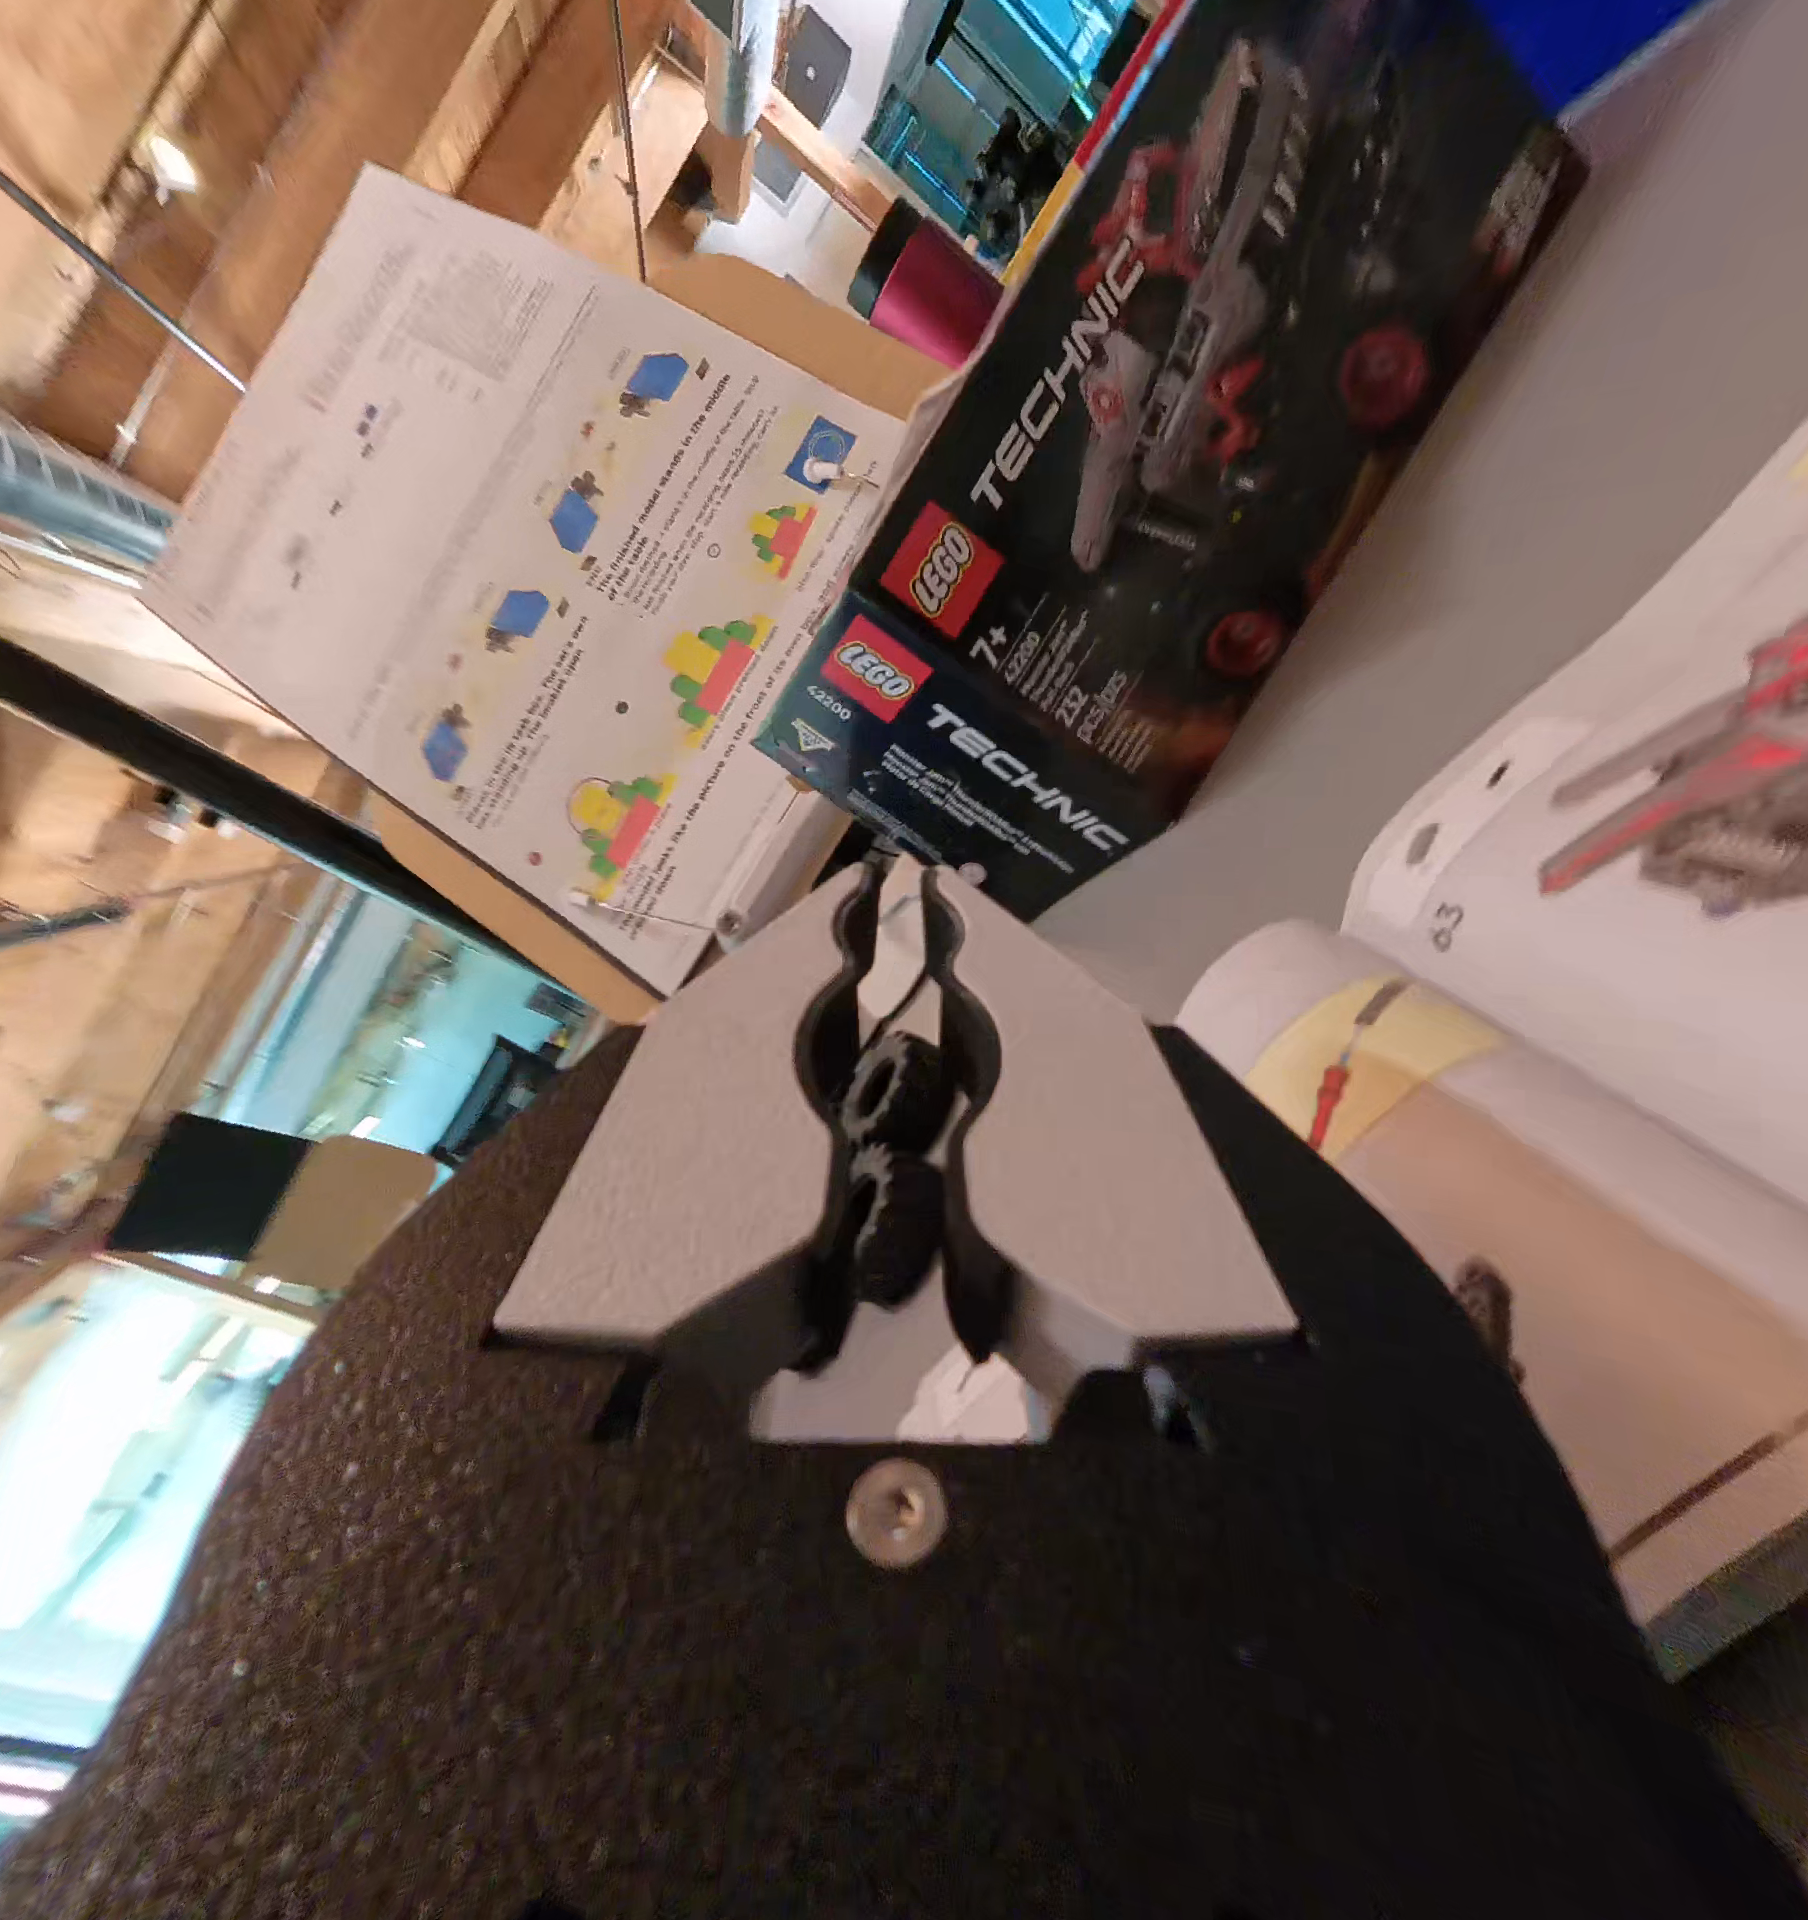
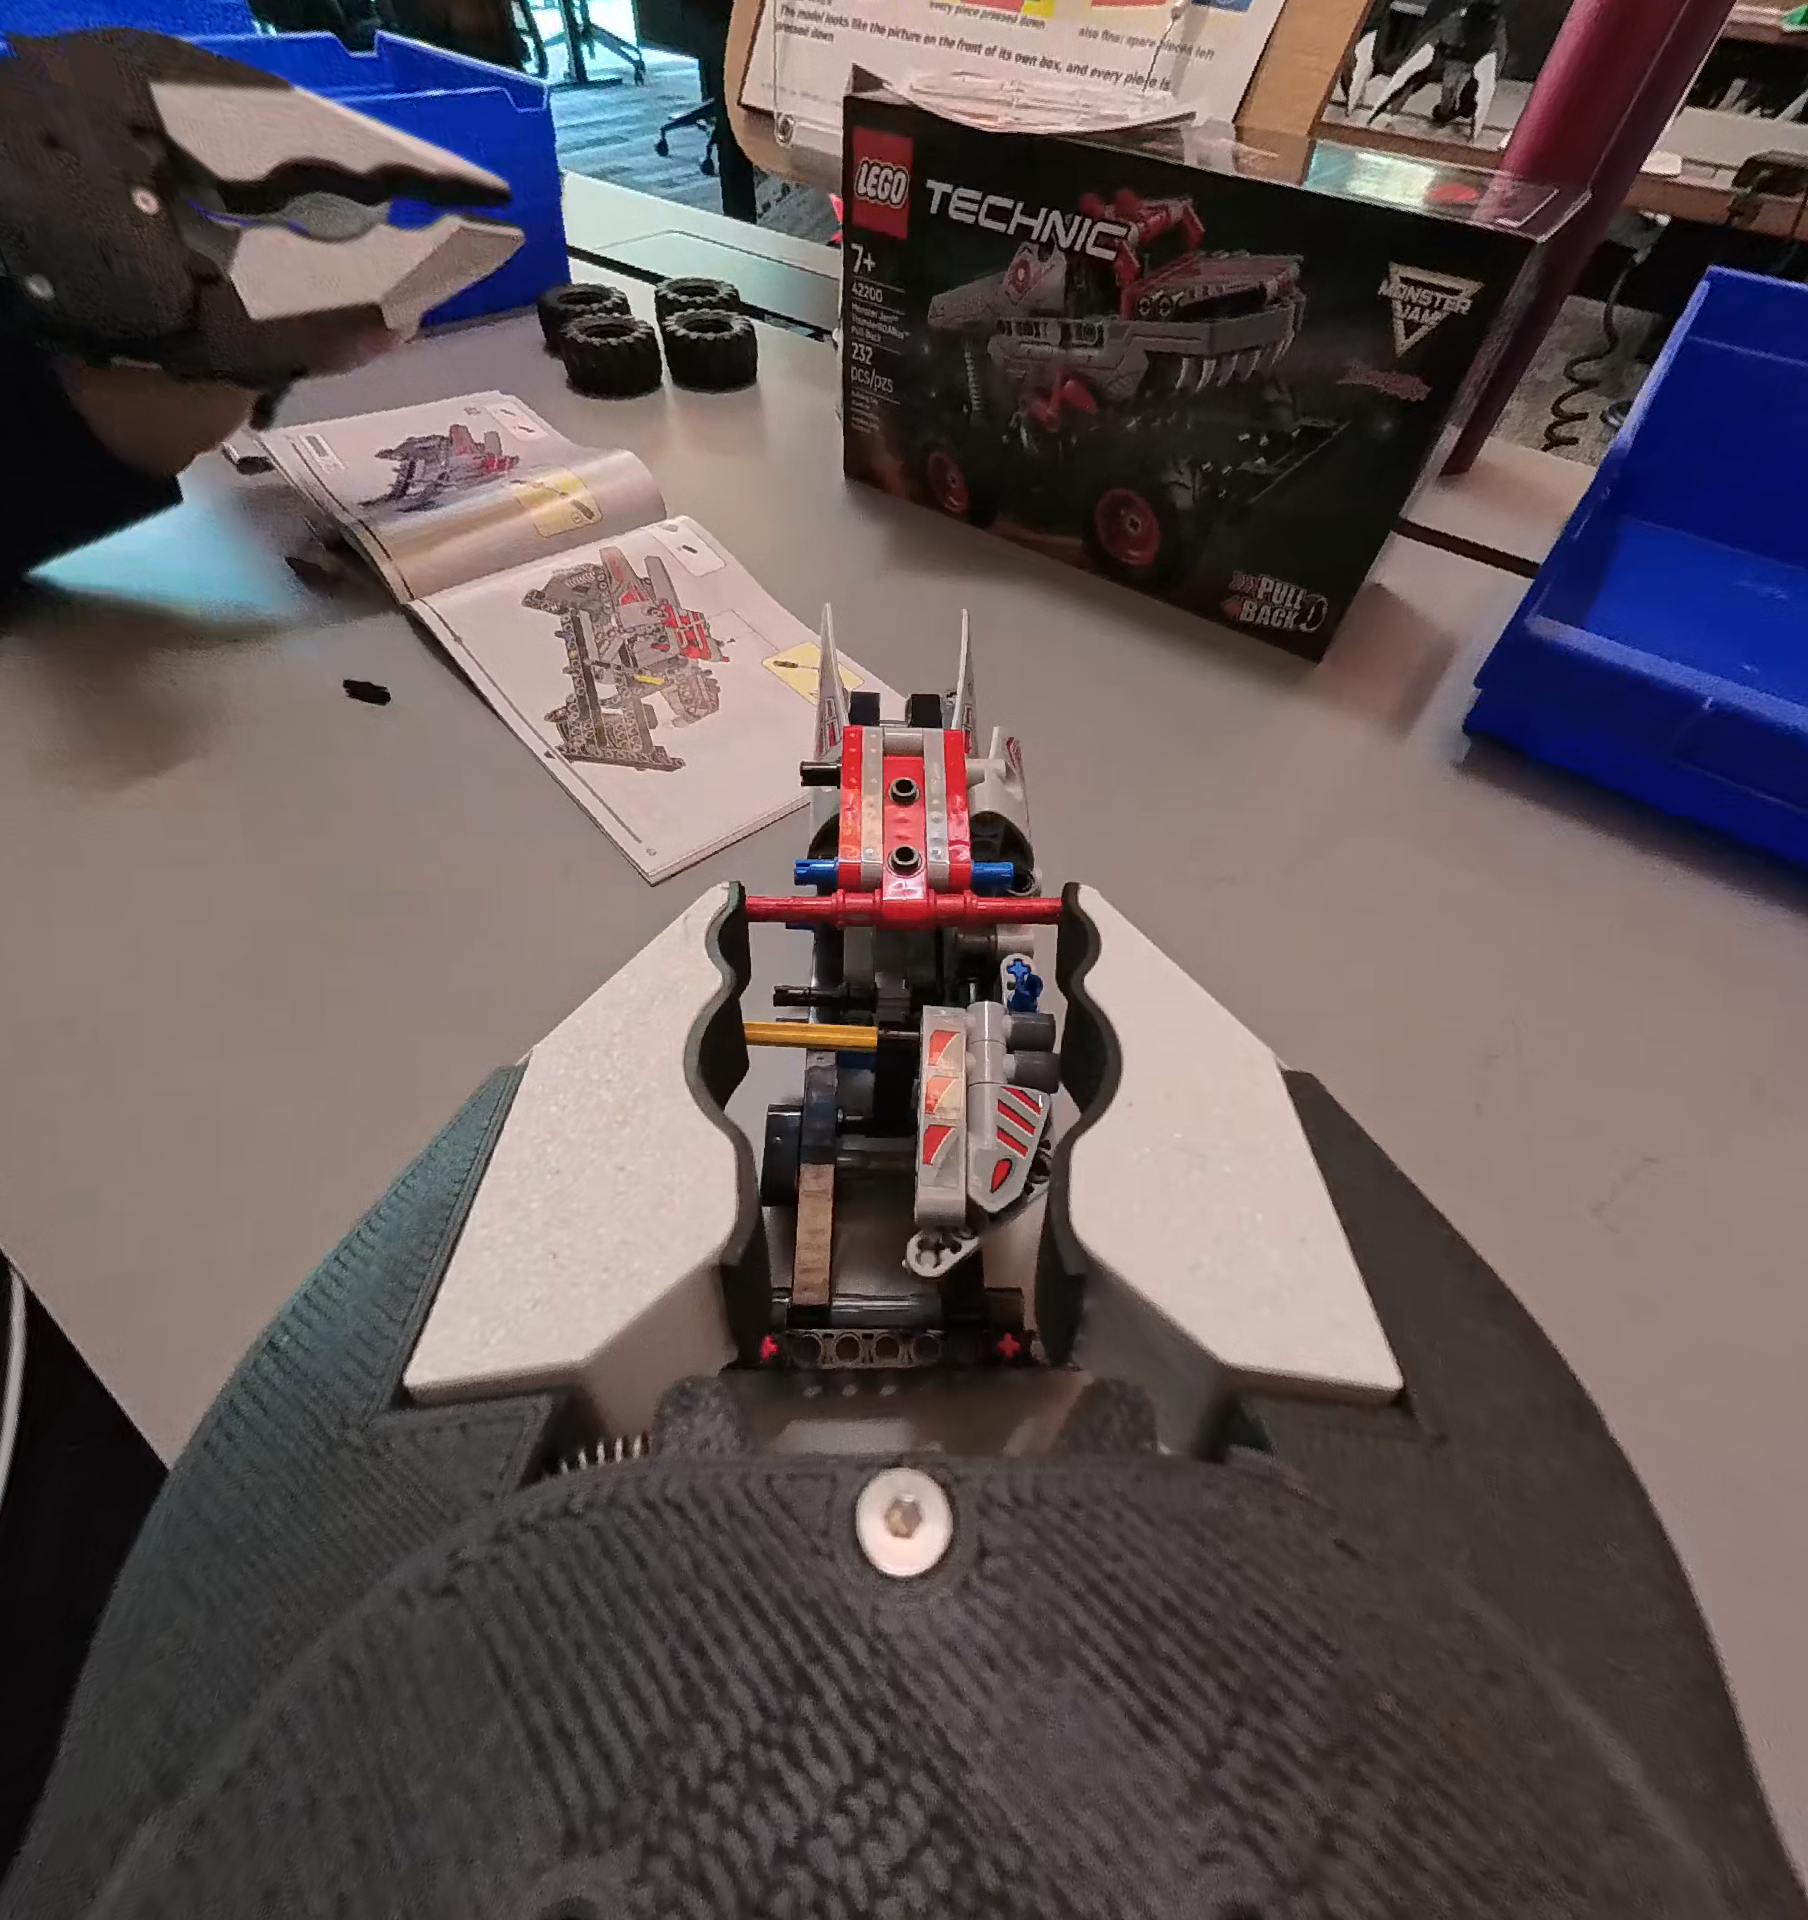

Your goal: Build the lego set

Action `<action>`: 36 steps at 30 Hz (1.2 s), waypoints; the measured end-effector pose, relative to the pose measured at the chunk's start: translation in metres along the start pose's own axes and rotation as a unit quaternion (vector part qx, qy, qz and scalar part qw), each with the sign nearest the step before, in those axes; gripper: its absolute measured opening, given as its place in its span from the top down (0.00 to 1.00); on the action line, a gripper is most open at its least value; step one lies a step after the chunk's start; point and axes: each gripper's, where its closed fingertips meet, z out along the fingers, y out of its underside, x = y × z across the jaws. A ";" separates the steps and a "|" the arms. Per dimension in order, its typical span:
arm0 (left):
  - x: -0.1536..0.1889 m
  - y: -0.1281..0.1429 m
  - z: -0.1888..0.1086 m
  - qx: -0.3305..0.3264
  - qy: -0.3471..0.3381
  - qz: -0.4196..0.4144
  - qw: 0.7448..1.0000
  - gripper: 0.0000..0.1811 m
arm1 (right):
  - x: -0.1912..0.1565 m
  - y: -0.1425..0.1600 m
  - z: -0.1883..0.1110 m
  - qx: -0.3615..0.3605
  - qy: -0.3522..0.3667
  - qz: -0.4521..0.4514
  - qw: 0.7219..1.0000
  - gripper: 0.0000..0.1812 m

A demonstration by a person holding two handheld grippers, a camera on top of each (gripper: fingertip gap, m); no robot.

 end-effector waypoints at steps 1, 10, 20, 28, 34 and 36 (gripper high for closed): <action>0.001 0.002 -0.001 0.000 0.000 0.008 1.000 0.97 | -0.001 0.000 0.000 -0.001 -0.001 -0.003 1.000 0.68; -0.002 0.002 -0.004 -0.011 -0.012 0.032 0.999 0.98 | -0.046 -0.064 -0.026 0.024 0.030 -0.097 0.995 0.73; 0.012 0.002 -0.003 -0.006 0.013 0.010 1.000 0.99 | -0.129 0.034 0.103 -0.156 -0.029 -0.169 0.973 1.00; 0.021 0.000 -0.002 -0.004 0.032 -0.004 0.999 0.98 | -0.129 0.037 0.107 -0.166 -0.043 -0.119 0.978 1.00; 0.021 0.002 -0.002 -0.008 0.033 -0.011 0.999 0.98 | -0.129 0.037 0.107 -0.168 -0.048 -0.110 0.979 1.00; 0.021 0.001 -0.002 -0.007 0.034 -0.011 0.999 0.98 | -0.129 0.037 0.107 -0.167 -0.046 -0.114 0.978 1.00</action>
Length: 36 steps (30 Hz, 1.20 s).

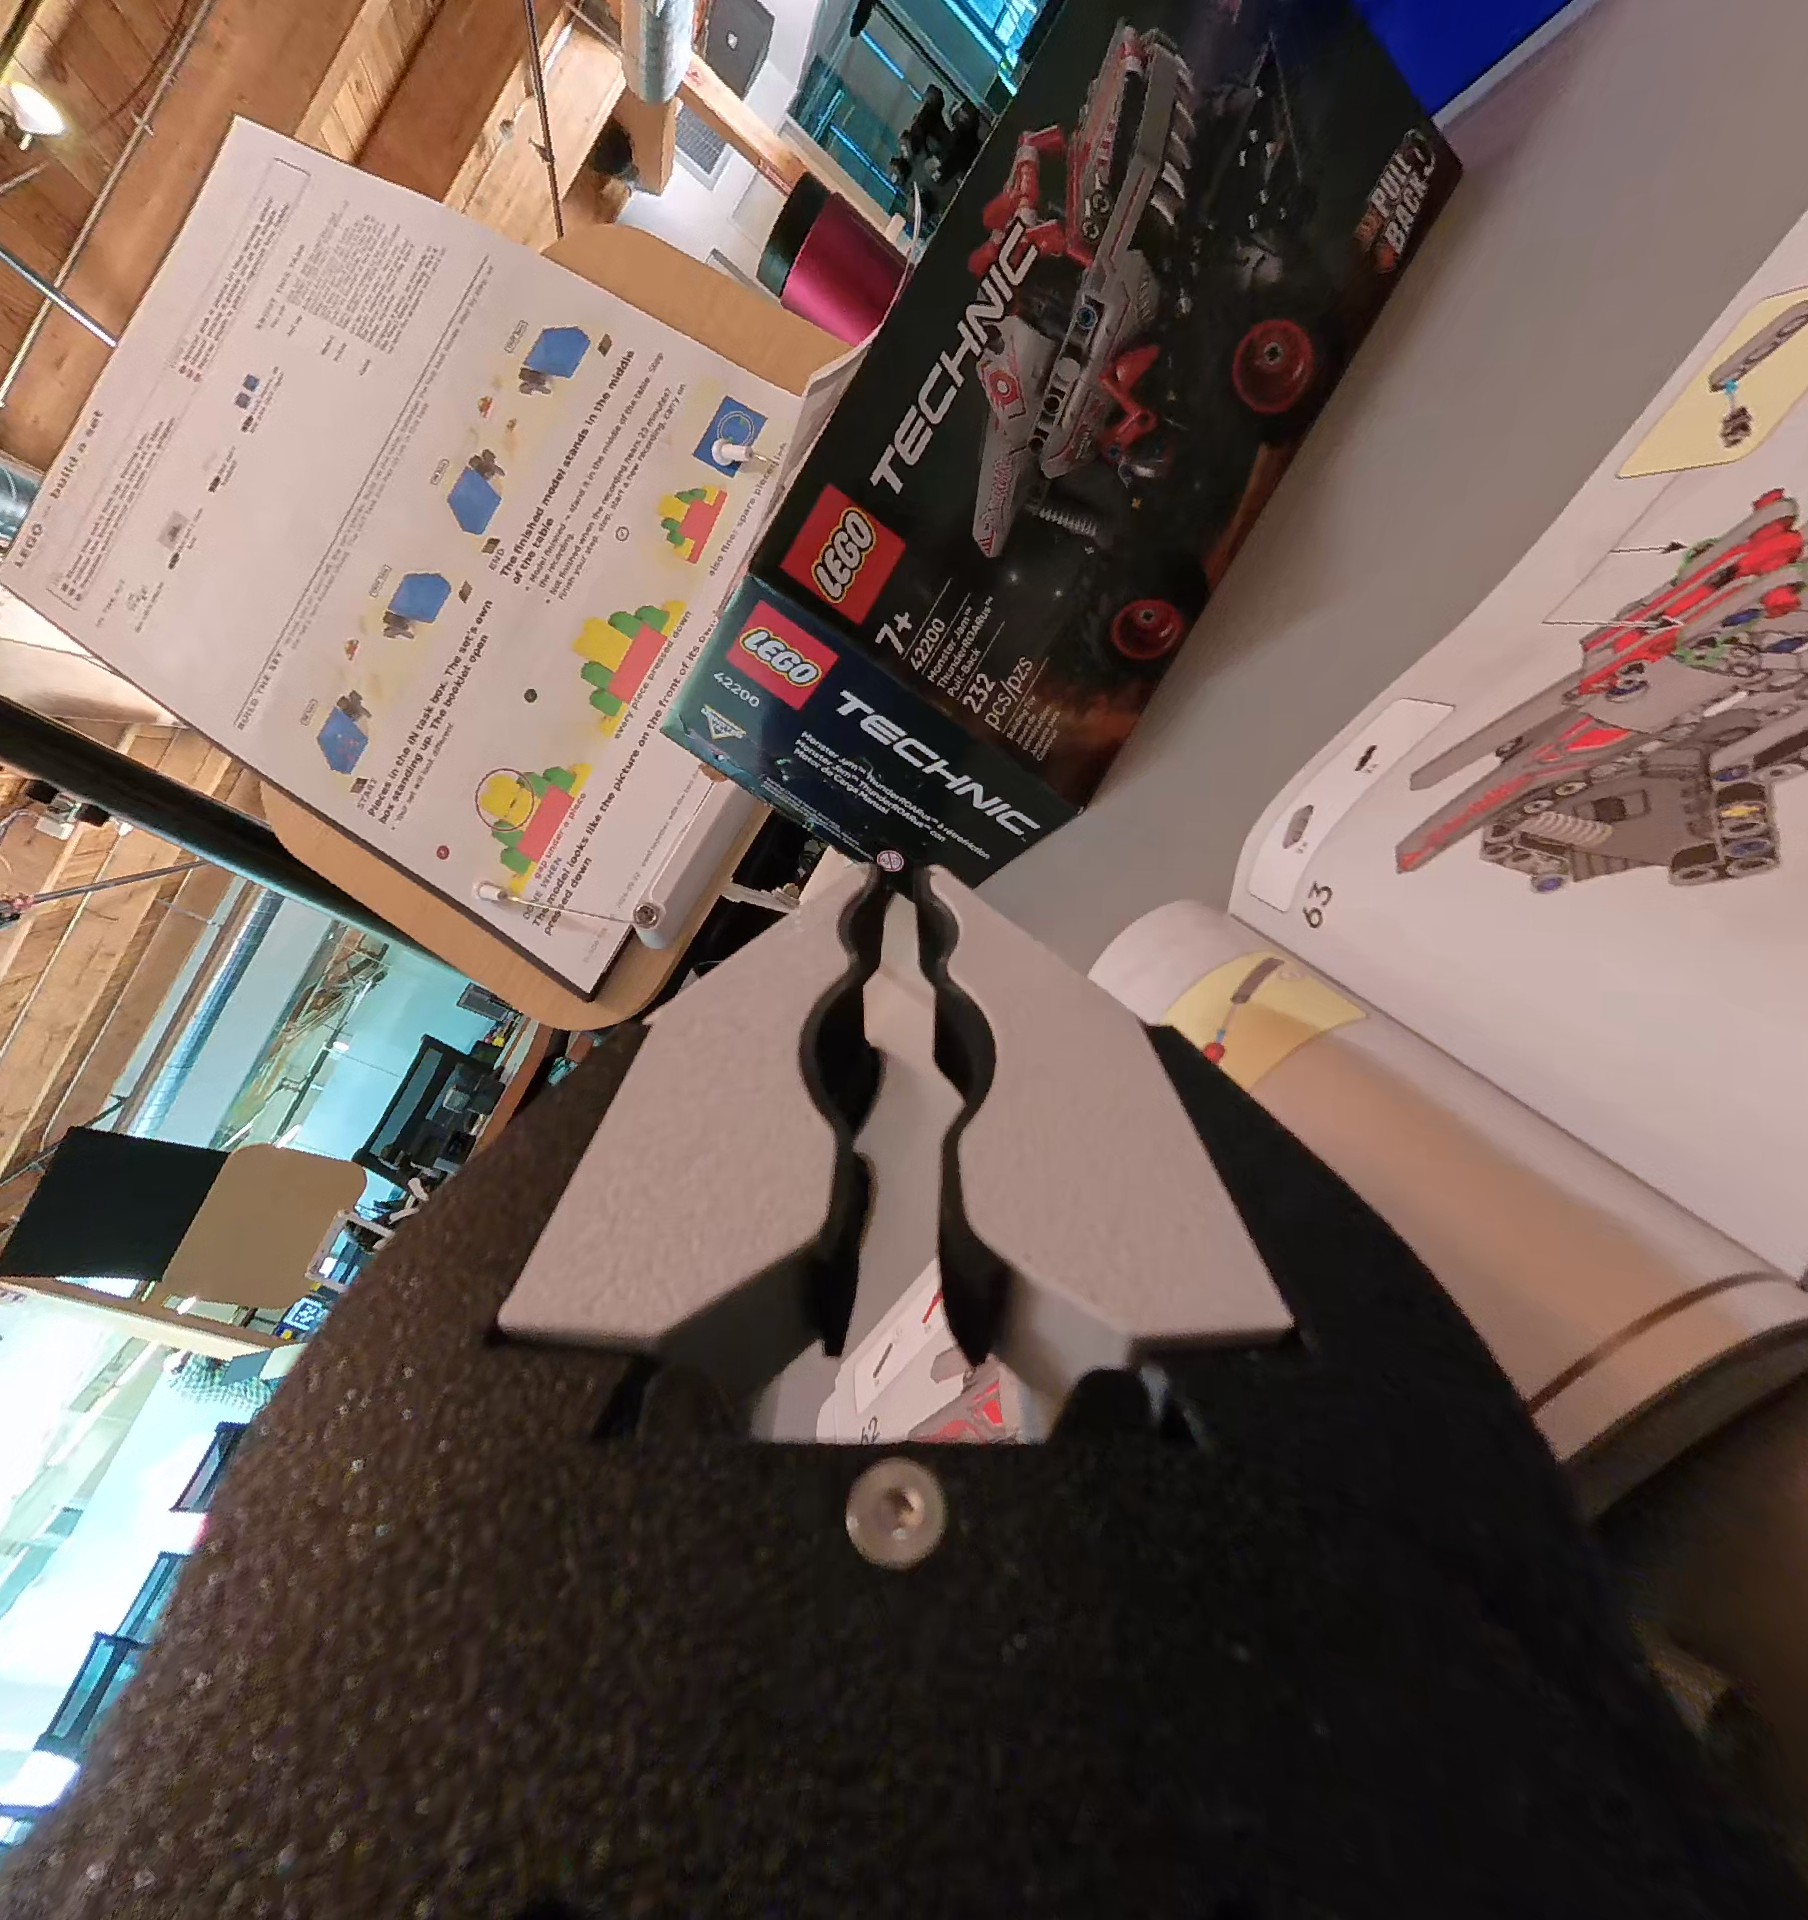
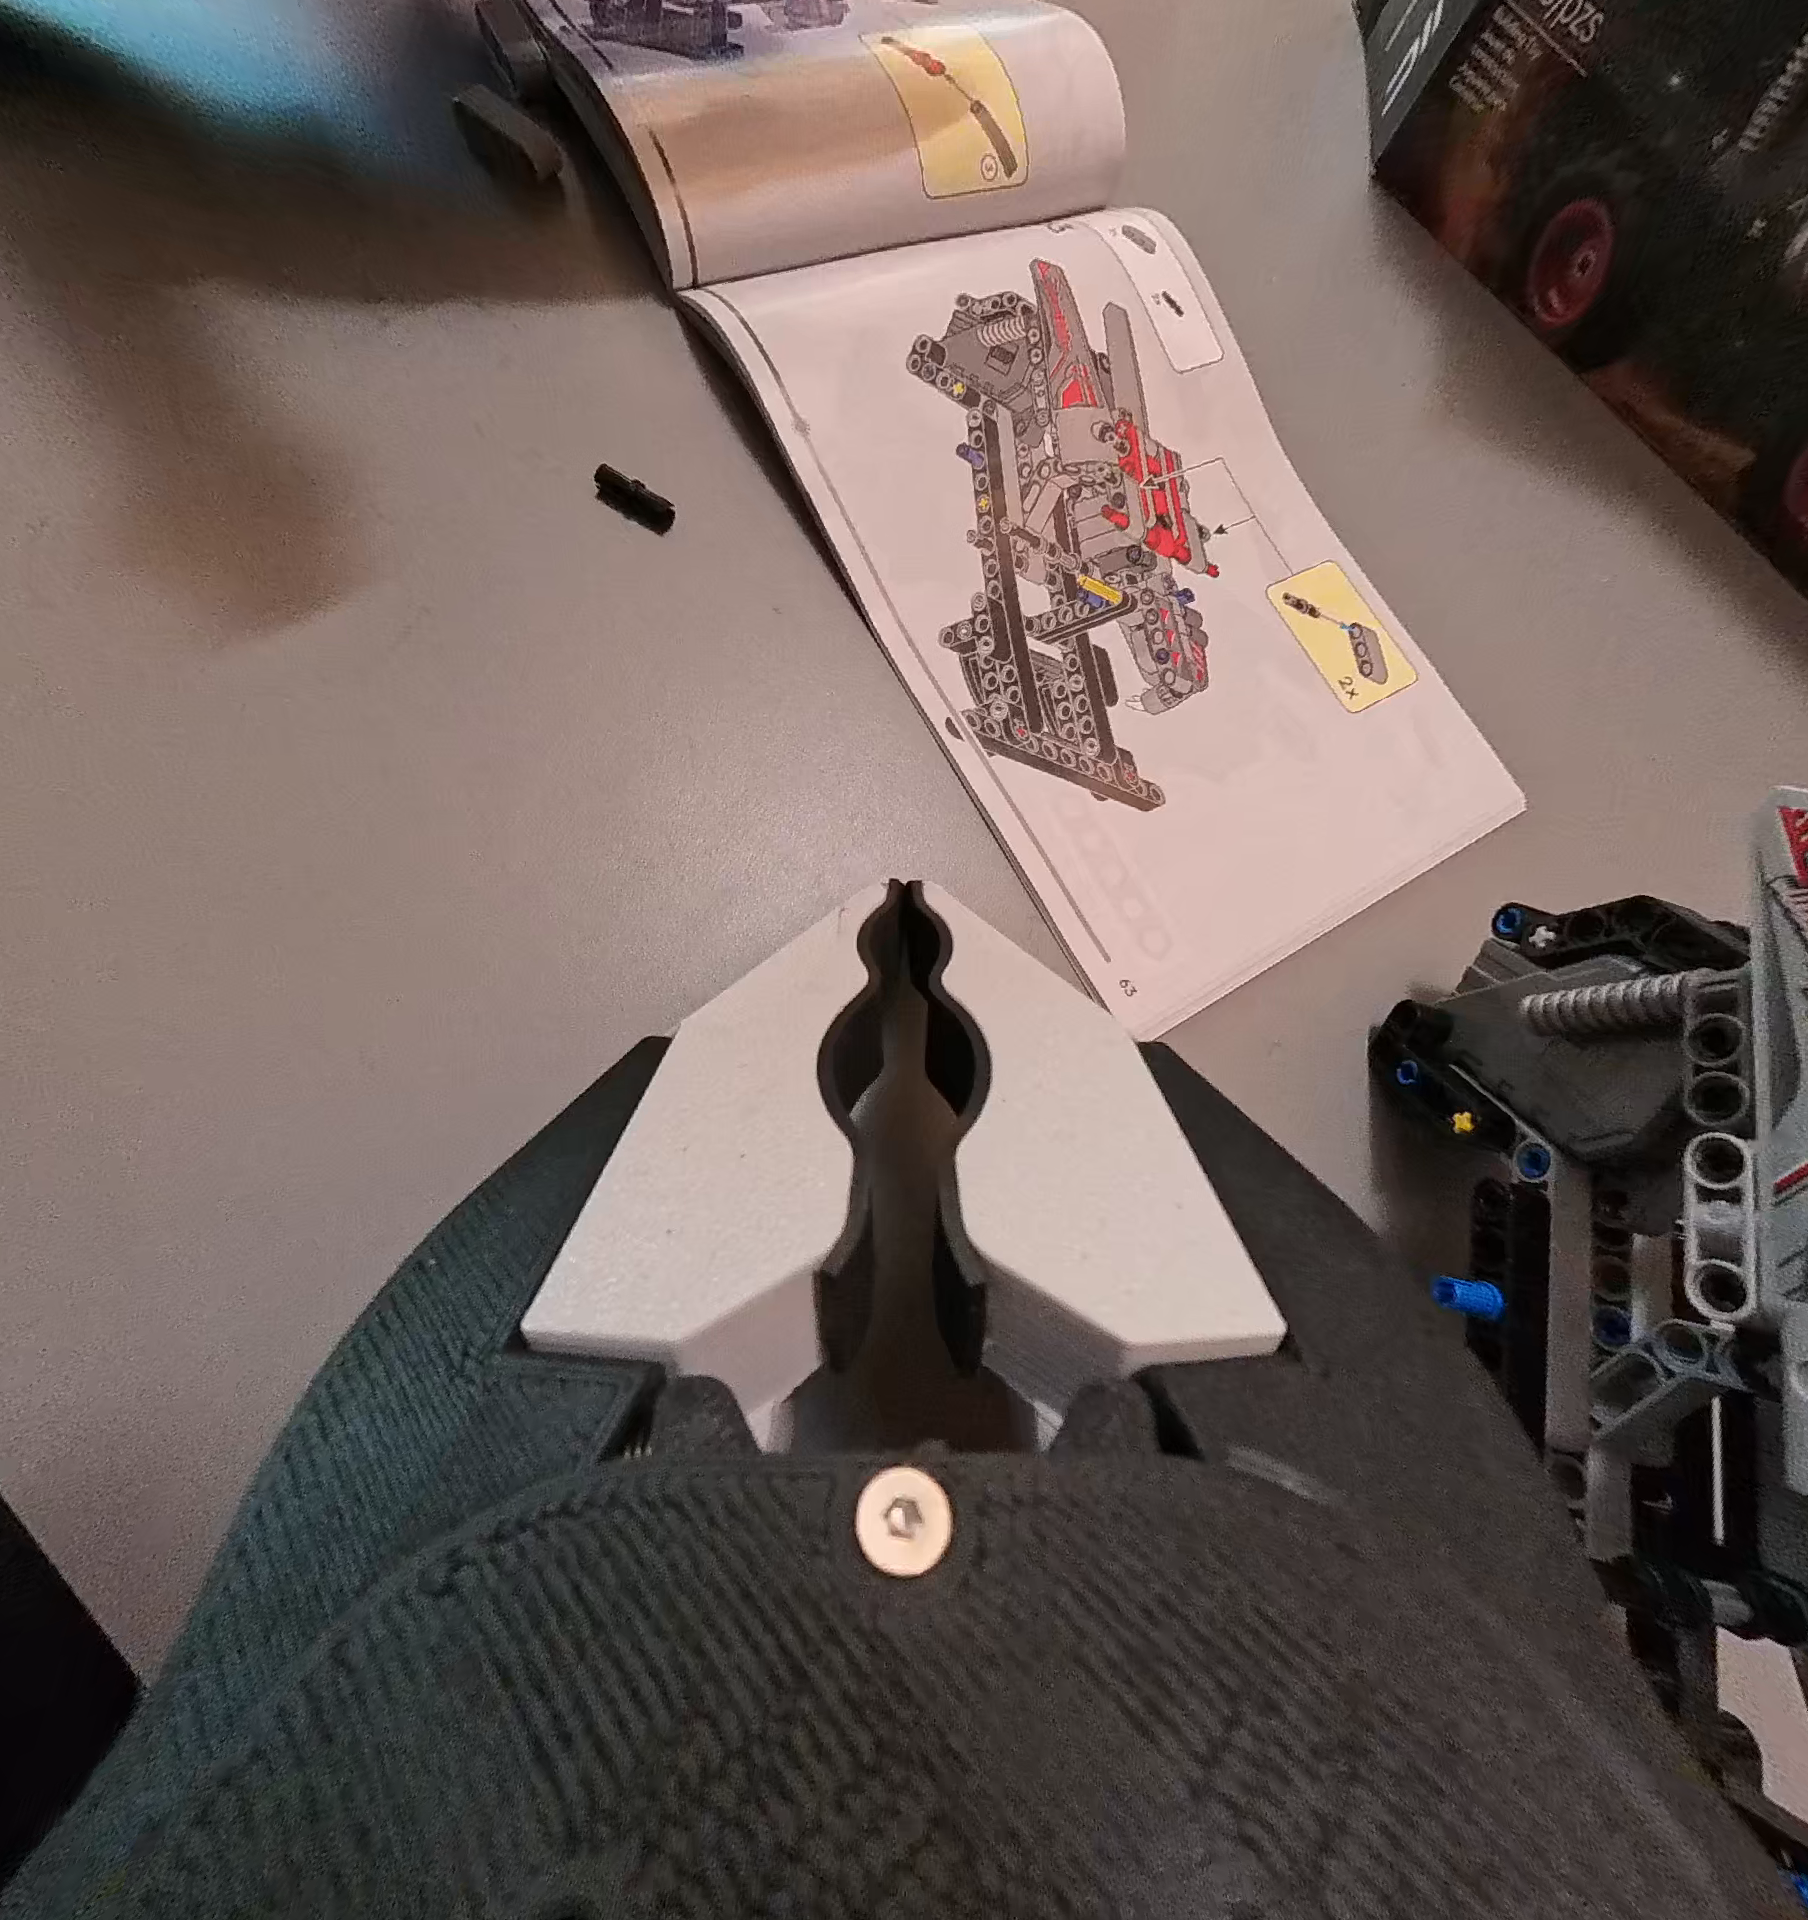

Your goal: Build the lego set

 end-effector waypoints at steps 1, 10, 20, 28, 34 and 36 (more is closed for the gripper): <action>0.000 -0.001 0.000 0.001 0.001 0.000 1.000 0.98 | 0.000 0.000 0.000 0.000 -0.001 0.001 1.000 1.00; 0.000 -0.007 -0.003 0.009 -0.001 0.007 1.000 0.99 | 0.000 0.000 0.000 0.000 -0.004 0.004 1.000 1.00; -0.011 -0.007 -0.005 0.007 -0.017 0.014 1.000 1.00 | 0.000 0.001 0.000 0.000 -0.004 0.005 1.000 1.00; -0.022 -0.013 -0.016 0.025 0.100 -0.156 0.982 0.91 | 0.000 0.001 0.000 0.000 -0.006 0.007 1.000 1.00; 0.027 -0.010 -0.074 0.004 0.384 -0.254 0.888 0.91 | 0.000 0.001 0.000 0.000 -0.007 0.008 1.000 1.00; 0.048 0.007 -0.102 -0.037 0.453 -0.212 0.865 0.91 | 0.001 0.001 0.000 0.000 -0.004 0.005 1.000 1.00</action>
